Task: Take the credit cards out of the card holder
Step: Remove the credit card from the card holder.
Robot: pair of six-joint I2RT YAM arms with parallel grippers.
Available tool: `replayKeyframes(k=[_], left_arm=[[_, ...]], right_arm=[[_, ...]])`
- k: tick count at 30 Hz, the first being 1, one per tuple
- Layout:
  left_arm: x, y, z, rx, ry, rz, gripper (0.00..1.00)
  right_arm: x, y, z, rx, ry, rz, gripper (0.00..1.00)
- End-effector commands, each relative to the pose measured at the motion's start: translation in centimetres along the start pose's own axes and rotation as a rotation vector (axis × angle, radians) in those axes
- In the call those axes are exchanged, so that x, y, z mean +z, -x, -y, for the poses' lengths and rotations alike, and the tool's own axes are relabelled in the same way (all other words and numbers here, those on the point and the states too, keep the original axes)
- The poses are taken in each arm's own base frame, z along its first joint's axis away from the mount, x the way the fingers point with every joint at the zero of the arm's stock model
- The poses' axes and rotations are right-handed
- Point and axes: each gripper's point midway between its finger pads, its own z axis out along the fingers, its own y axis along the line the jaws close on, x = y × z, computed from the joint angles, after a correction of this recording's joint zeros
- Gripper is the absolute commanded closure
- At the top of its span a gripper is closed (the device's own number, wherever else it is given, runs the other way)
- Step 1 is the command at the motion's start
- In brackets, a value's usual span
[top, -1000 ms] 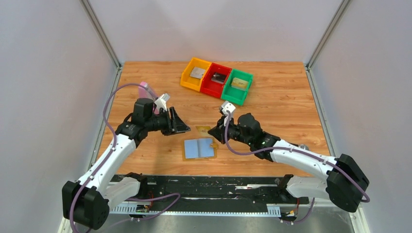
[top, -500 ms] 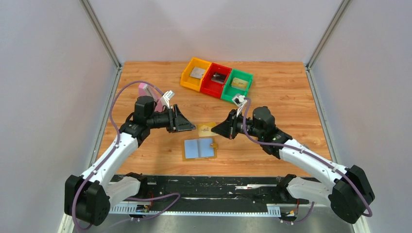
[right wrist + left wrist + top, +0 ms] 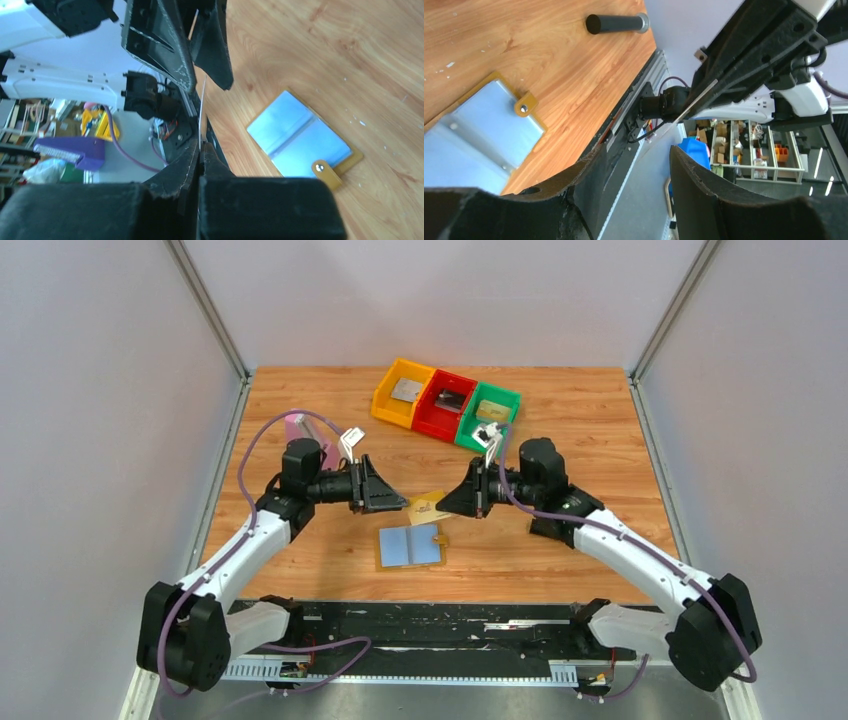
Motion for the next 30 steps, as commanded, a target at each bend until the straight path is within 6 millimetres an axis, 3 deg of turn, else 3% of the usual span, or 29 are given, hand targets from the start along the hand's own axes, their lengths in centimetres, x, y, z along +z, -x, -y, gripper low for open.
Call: replayKeyframes(k=[1,8,20,26,30], left_arm=[[-0.9,0.7,2.3,0.151,-0.01,-0.023,0.43],[-0.4,-0.7,4.4,0.221,-0.018,-0.113,0.43],[2.1,-2.8,2.7,0.194,-0.01,-0.273,0.45],[3.0,-3.0,2.9,0.176,-0.05,-0.292,0.63],[3.2,-3.4,2.7,0.164,-0.067,-0.314,0.66]], right_arm=[[-2.0,-1.3,-0.7,0.04,0.159,-0.179,1.0],[-1.7,-2.0,-1.5,0.072,0.338,-0.307,1.0],[-0.6,-1.9,-1.3,0.085,0.41,-0.342,1.0],[0.0,-2.4,-0.7,0.112,0.421,-0.356,0.99],[0.3,-2.4,-0.5,0.119,0.415,-0.355,0.99]])
